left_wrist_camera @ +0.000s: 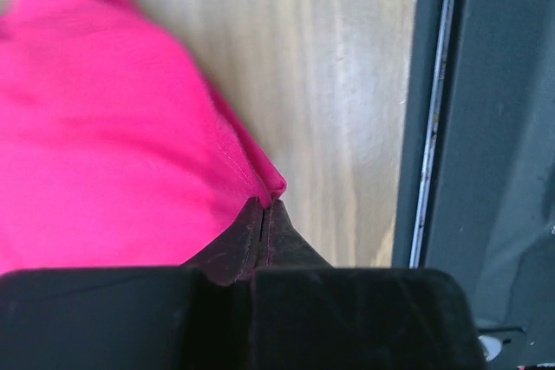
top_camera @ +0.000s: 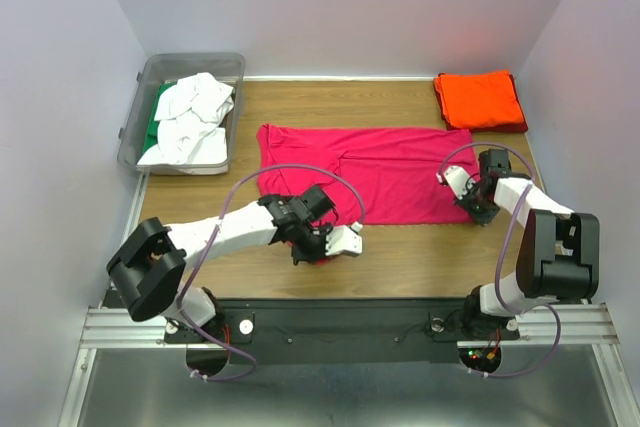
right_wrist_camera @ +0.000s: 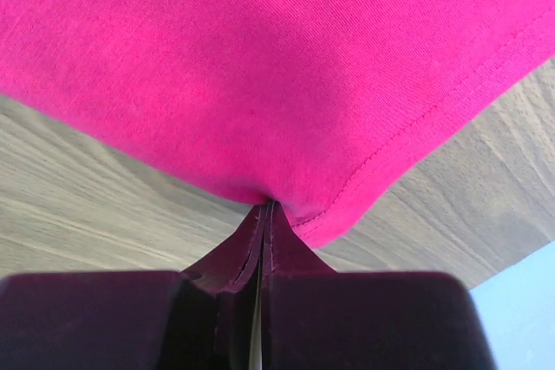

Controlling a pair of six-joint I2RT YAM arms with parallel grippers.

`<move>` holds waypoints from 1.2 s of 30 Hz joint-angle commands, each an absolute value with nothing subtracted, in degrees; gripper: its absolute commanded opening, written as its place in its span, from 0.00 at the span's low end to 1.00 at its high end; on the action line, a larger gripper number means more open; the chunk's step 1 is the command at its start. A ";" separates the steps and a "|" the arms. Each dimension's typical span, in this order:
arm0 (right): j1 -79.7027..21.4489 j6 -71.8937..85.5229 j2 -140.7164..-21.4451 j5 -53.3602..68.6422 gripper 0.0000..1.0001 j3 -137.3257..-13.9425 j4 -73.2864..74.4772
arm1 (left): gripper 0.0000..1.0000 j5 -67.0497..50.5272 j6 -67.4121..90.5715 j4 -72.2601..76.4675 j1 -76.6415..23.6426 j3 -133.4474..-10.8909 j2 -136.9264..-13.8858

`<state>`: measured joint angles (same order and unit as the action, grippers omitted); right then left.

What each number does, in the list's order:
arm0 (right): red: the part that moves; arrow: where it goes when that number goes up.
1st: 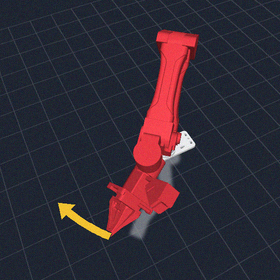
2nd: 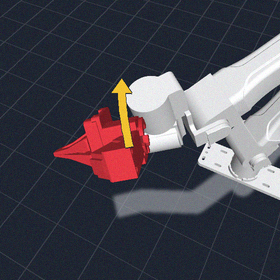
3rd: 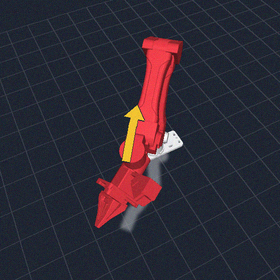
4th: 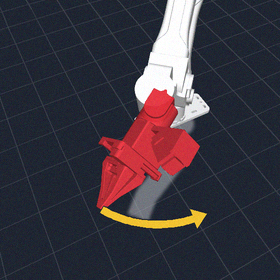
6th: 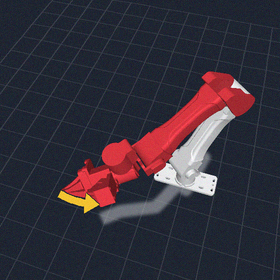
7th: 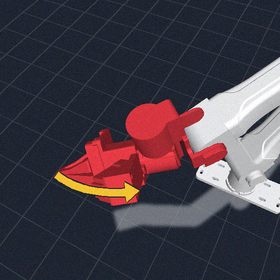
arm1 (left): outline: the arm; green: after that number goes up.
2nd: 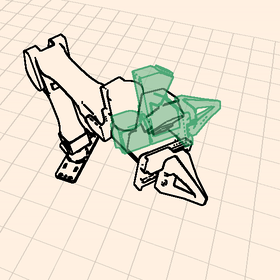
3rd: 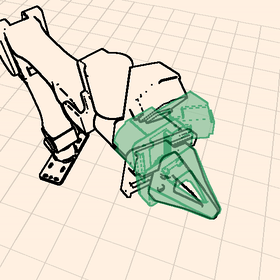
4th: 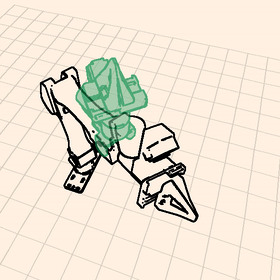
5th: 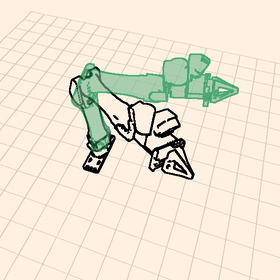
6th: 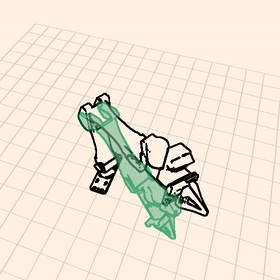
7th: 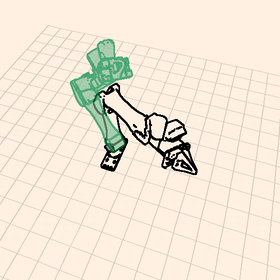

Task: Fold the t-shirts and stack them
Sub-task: Fold the tshirt

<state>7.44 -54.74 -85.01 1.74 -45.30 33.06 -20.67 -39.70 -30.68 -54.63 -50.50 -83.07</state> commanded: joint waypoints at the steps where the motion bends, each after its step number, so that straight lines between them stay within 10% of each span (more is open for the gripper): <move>1: 7.65 -56.07 -82.01 1.05 0.00 -45.52 33.39 | 0.00 -23.29 -42.45 -36.91 -51.51 -53.79 -79.02; 31: 7.65 -57.21 -78.40 3.17 0.01 -46.50 39.99 | 0.00 -22.69 -39.65 -37.71 -58.10 -50.45 -79.54; 36: 7.65 -57.57 -77.17 2.99 0.00 -45.26 39.99 | 0.22 -19.78 -39.55 -36.74 -56.26 -49.66 -75.42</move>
